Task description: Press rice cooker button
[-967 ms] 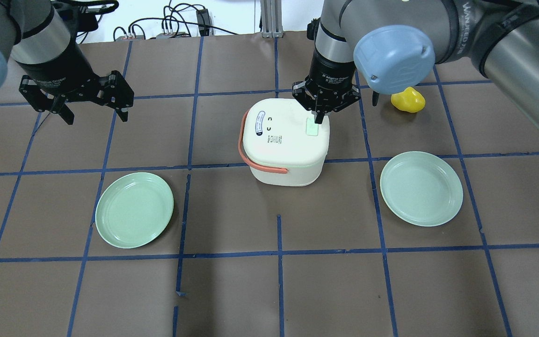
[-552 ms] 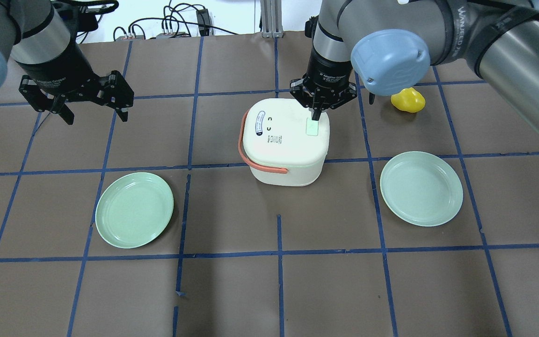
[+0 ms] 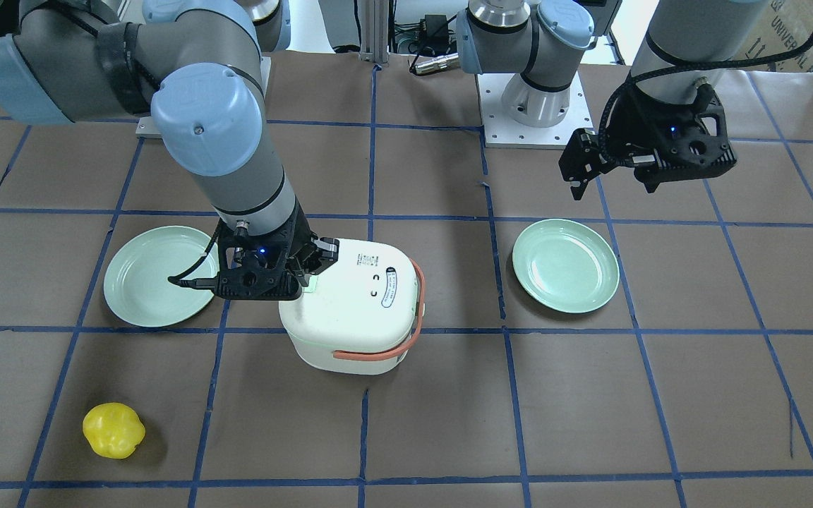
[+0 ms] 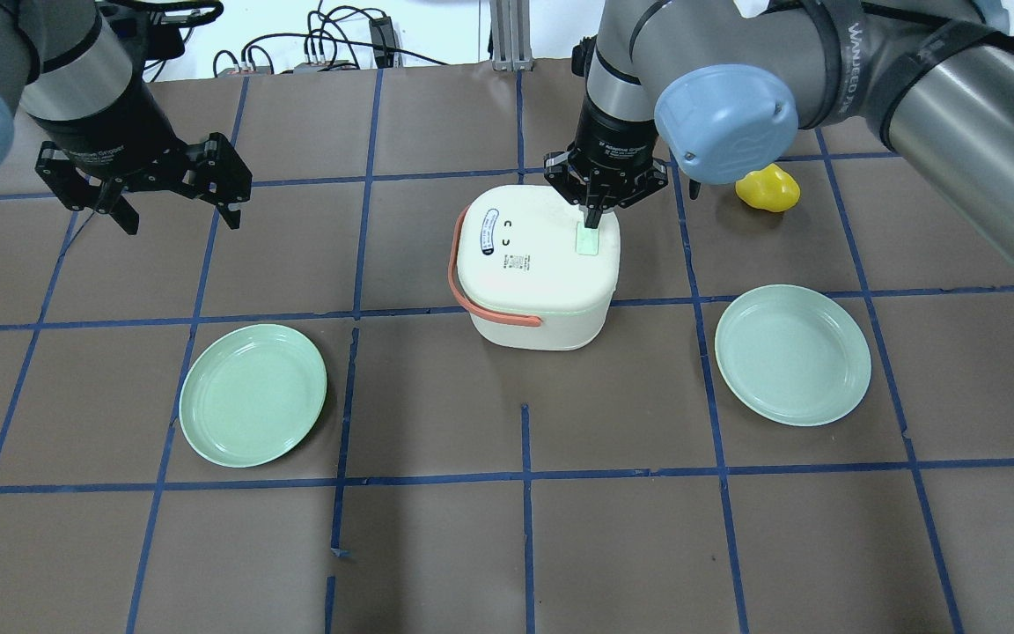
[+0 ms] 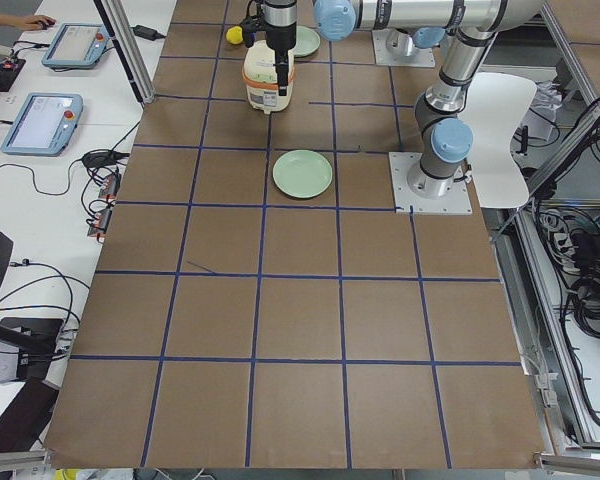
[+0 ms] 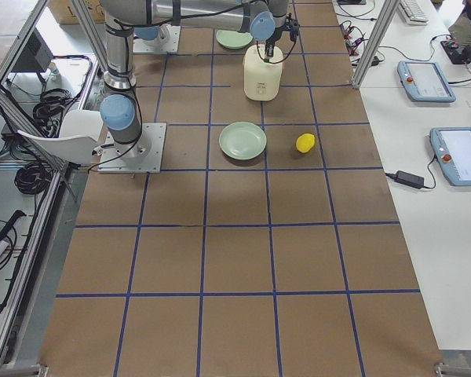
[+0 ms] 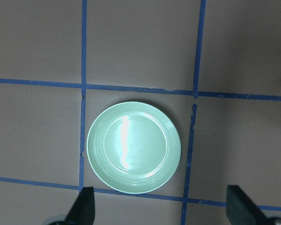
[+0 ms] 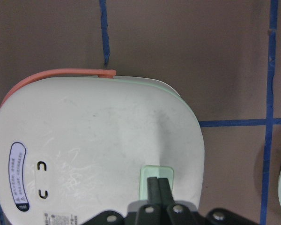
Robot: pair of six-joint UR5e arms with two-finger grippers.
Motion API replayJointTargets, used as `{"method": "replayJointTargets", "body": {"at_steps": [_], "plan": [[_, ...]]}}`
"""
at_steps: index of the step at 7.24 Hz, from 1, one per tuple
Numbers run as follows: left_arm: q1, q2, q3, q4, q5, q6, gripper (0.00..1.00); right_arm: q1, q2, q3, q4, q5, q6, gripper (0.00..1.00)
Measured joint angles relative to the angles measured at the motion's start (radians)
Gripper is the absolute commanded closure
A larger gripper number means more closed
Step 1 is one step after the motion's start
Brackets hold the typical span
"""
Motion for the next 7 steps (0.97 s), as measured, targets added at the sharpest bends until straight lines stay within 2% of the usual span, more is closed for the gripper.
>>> {"method": "replayJointTargets", "body": {"at_steps": [7], "plan": [[0.000, 0.000, 0.000, -0.001, 0.000, 0.000, 0.00, 0.001, 0.030, 0.000, -0.008, 0.001, 0.008, 0.90]]}}
